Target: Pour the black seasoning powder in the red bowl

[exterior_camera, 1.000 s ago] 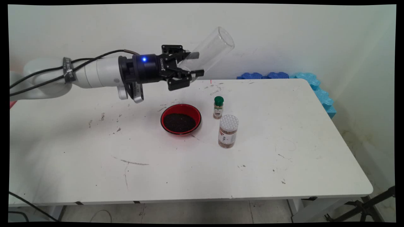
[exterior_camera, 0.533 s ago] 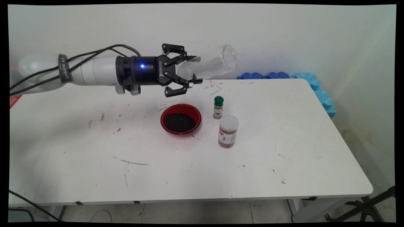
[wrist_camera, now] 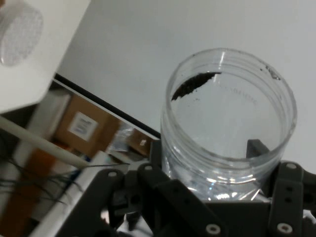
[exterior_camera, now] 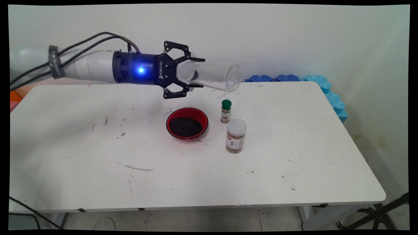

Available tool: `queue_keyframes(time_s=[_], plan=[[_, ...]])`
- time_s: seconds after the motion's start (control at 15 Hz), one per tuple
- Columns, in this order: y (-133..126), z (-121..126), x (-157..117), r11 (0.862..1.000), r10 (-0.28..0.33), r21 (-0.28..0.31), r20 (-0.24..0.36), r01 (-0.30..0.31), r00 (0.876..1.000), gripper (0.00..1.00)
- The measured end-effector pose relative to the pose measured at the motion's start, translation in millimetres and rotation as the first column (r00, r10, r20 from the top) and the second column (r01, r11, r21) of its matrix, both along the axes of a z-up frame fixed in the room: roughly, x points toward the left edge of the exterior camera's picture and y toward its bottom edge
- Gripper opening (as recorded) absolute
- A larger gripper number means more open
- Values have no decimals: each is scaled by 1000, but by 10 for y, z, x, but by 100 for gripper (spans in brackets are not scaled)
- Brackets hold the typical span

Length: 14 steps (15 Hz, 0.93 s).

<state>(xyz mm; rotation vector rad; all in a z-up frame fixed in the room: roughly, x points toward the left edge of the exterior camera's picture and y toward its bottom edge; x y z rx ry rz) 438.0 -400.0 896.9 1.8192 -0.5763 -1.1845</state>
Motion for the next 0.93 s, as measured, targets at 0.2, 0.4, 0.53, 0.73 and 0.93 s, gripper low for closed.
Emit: queue_keyframes(time_s=[0.2,0.4,0.53,0.73,0.93], plan=[[12,100,24,992,-42,-116,83,51,996,0],[25,210,48,969,-77,-219,167,113,983,0],[23,285,68,948,-93,-277,227,155,970,0],[19,439,98,890,-114,-386,326,242,938,0],[30,566,107,823,-124,-473,392,315,912,0]])
